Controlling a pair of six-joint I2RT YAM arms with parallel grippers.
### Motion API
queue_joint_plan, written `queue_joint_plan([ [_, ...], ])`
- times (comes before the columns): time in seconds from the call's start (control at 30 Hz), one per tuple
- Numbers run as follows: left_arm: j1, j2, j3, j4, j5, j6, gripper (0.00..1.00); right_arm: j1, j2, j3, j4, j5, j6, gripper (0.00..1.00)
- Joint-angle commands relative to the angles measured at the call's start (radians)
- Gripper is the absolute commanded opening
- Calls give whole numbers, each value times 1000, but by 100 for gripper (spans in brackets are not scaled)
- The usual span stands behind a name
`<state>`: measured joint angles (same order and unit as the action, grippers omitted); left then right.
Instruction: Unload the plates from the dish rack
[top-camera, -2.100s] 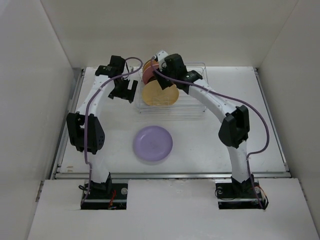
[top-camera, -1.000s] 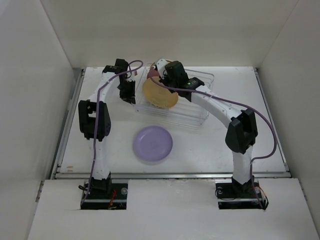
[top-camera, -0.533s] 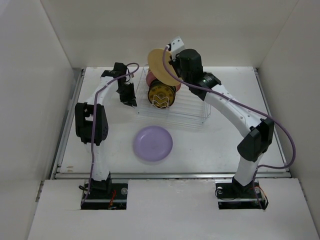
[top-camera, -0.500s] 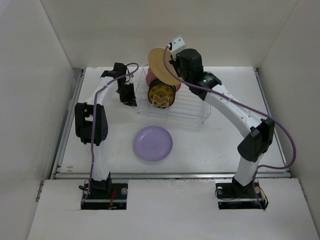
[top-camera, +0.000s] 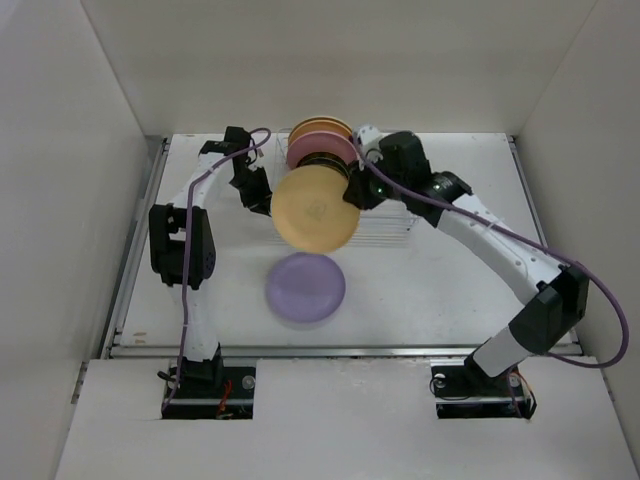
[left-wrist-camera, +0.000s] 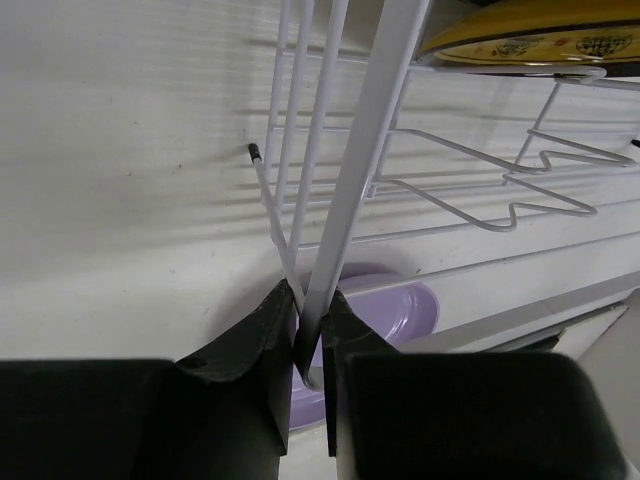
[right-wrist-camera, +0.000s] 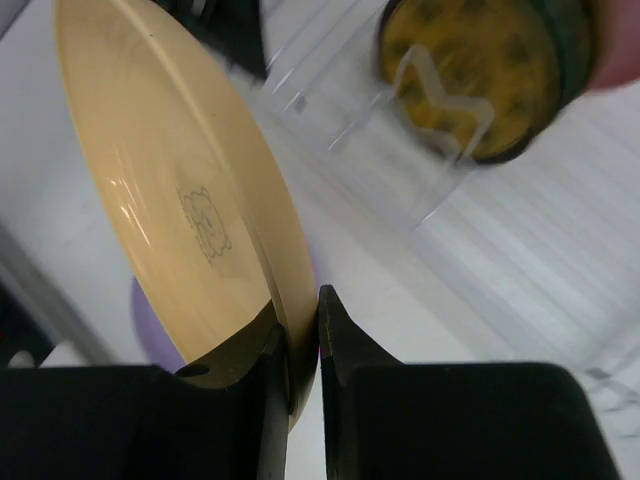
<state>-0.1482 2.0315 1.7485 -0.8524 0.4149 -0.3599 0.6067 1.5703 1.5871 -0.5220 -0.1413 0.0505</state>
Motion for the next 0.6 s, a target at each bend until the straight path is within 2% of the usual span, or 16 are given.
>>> queue_joint_plan([
  [0.0, 9, 38, 77, -23, 27, -19, 0, 60, -13, -157, -9, -218, 97, 0],
  [0.1, 9, 47, 105, -23, 18, 54, 0, 85, 6, -242, 48, -228, 130, 0],
  [0.37, 9, 56, 166, -89, -44, 99, 0, 120, 195, -230, 25, -152, 143, 0],
  [0.43, 9, 44, 140, -89, -44, 99, 0, 120, 204, -230, 49, -121, 153, 16],
  [0.47, 9, 44, 131, -80, -44, 99, 0, 129, 224, -230, 50, -107, 153, 26],
  [0.5, 9, 44, 118, -80, -44, 99, 0, 130, 234, -220, 37, -90, 144, 42],
  [0.57, 9, 44, 118, -80, -44, 99, 0, 142, 257, -188, -11, -37, 131, 53],
])
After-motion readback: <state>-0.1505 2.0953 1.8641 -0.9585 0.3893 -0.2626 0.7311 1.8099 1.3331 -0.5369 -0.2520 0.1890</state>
